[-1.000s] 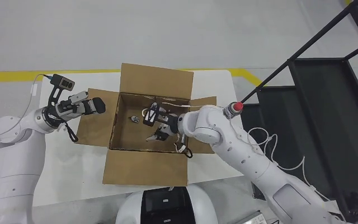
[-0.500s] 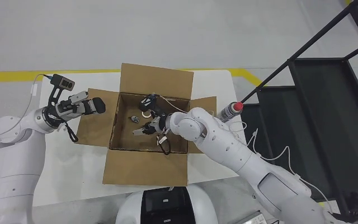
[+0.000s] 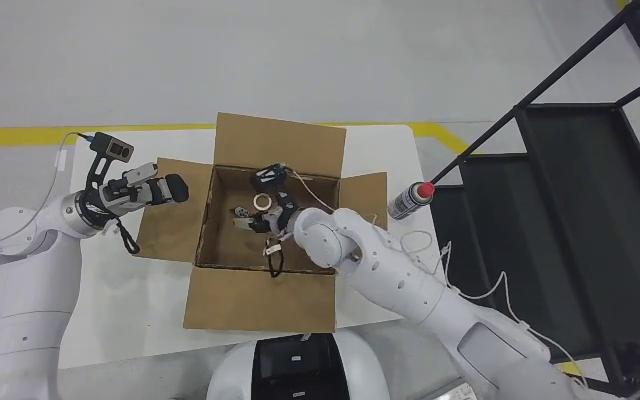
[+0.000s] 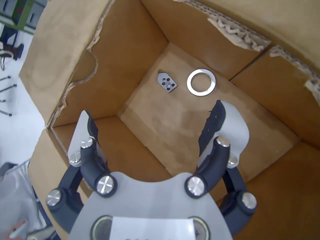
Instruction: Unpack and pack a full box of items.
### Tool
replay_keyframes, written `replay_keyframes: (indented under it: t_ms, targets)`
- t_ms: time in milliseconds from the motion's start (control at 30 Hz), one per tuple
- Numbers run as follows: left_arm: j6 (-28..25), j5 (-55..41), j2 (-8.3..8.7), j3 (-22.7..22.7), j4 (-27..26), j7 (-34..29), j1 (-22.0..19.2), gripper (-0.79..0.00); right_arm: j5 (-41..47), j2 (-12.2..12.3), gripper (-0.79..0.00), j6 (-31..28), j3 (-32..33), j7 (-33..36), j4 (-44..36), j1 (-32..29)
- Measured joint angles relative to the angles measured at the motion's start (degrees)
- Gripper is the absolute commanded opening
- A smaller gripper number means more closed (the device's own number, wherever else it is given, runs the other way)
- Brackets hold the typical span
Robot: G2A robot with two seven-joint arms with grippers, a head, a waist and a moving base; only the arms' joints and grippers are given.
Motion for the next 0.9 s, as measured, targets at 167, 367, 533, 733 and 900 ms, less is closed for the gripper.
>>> replay_keyframes:
  t_ms: [167, 367, 533, 733, 900]
  targets:
    - [0.0, 0.0, 0.00, 0.0, 0.0, 0.0, 0.0, 0.000, -1.2, -2.0, 0.000, 9.0, -2.5, -2.3, 2.3, 0.4]
    - [0.0, 0.0, 0.00, 0.0, 0.0, 0.0, 0.0, 0.000, -0.1, -3.4, 0.000, 11.8, -2.5, -5.6, 5.4, 0.8]
    - [0.0, 0.0, 0.00, 0.0, 0.0, 0.0, 0.0, 0.000, -0.1, -3.4, 0.000, 11.8, -2.5, -5.5, 5.4, 0.8]
    - [0.0, 0.0, 0.00, 0.0, 0.0, 0.0, 0.0, 0.000, -0.1, -3.4, 0.000, 11.8, -2.5, -5.5, 5.4, 0.8]
    - [0.0, 0.0, 0.00, 0.0, 0.0, 0.0, 0.0, 0.000, -3.9, -3.9, 0.000, 15.1, -4.0, -8.0, 5.2, 0.1]
